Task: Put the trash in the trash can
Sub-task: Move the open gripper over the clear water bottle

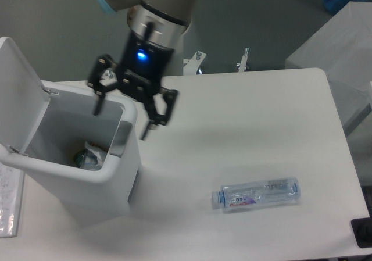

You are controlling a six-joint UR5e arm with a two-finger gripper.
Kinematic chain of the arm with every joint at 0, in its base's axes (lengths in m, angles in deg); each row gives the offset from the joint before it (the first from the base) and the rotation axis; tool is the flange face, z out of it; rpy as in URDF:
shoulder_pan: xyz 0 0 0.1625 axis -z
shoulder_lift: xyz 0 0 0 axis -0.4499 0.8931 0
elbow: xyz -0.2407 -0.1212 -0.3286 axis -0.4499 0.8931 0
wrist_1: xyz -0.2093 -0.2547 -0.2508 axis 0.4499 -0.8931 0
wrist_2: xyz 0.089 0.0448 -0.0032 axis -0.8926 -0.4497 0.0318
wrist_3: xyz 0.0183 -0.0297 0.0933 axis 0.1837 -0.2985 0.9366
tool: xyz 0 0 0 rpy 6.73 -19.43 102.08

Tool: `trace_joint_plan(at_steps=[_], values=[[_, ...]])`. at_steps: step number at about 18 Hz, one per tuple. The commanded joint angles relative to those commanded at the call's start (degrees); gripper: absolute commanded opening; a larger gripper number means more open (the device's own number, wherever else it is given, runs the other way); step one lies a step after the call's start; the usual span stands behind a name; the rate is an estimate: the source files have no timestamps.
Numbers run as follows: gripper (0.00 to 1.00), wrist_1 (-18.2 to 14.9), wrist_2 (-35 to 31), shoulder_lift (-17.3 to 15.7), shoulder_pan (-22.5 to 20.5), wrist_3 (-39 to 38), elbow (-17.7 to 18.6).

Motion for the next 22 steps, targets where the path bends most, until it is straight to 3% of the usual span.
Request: trace_joint_plan(at_steps=[3, 6, 12, 16, 22], values=[[1.0, 0.5, -1.7, 4.0, -2.1, 3.0, -2.0], [1.0, 3.3, -7.6, 6.7, -2.7, 8.3, -1.9], [1.0, 4.6, -13.7, 11.7, -2.7, 17.1, -2.5], [1.0, 3.8, -18.3, 13.0, -2.7, 27.2, -1.5], [1.0, 3.6, -20.7, 13.8, -2.7, 34.6, 0.4]])
